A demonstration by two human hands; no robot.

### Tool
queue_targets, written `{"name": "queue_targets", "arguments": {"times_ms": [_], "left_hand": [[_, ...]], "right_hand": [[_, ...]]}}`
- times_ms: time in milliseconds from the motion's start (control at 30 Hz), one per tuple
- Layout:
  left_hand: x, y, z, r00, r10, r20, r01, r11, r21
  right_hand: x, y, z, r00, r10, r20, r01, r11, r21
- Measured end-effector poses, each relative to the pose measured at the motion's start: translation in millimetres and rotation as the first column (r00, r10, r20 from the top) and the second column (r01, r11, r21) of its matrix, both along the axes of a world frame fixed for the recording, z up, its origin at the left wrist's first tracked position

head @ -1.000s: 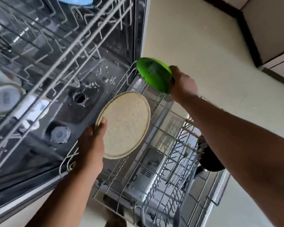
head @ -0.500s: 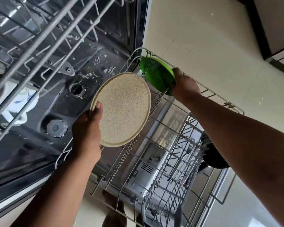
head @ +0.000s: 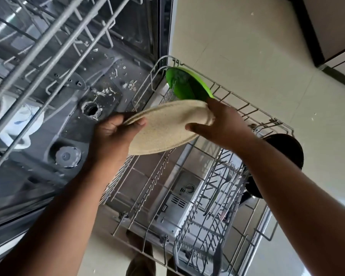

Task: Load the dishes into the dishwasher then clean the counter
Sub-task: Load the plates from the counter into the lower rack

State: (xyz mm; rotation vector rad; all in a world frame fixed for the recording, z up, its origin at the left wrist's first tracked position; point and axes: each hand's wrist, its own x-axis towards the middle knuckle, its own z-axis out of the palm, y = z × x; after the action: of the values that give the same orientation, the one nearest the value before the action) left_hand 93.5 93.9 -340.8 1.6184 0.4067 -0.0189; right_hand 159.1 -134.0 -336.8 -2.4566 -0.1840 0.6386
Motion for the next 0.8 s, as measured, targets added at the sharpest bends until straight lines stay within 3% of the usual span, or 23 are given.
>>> {"name": "queue_targets", "arguments": {"times_ms": [67,133,200,300,400,600,800], "left_hand": [[2.2,2.2,-1.9,0.994,-0.077,0.075,0.072,0.996,0.059],[4.6,3.5,-6.0,0.988,-0.094,0.123,0.080,0.990,0.114],[9.4,2.8,-9.4,0.992,-0.096,0.079,0.076,0.972,0.223],[14.8,1.3,-13.6,0.995,-0.079,-0.055,0.095,0.891,0.443],[13.0,-0.8,-25.9,0.985,-0.143,-0.101,0.175,0.812,0.557],[2.5,-8.8,-50.3,0.953,-0.222,-0.204,0.301,0.738,0.604],[-5.0,-12.0,-61.7,0.938,-0.252,-0.236,0.345,0.700,0.626]], "right_hand": [[-18.7,-6.9,-1.5,0.985,-0.016,0.171,0.027,0.998,-0.062],[-28.1,-13.5,-0.1,0.947,-0.081,0.312,0.074,0.997,0.033],[-29.3,-18.8,3.2,0.907,-0.195,0.373,0.169,0.980,0.101],[-18.4,-23.3,3.8,0.873,-0.310,0.376,0.310,0.949,0.063],[-1.6,-26.5,0.2,0.874,-0.297,0.383,0.341,0.939,-0.050],[10.0,-22.8,-24.4,0.912,-0.191,0.364,0.262,0.953,-0.155],[16.9,-26.6,-35.5,0.915,-0.218,0.339,0.287,0.943,-0.167]]}}
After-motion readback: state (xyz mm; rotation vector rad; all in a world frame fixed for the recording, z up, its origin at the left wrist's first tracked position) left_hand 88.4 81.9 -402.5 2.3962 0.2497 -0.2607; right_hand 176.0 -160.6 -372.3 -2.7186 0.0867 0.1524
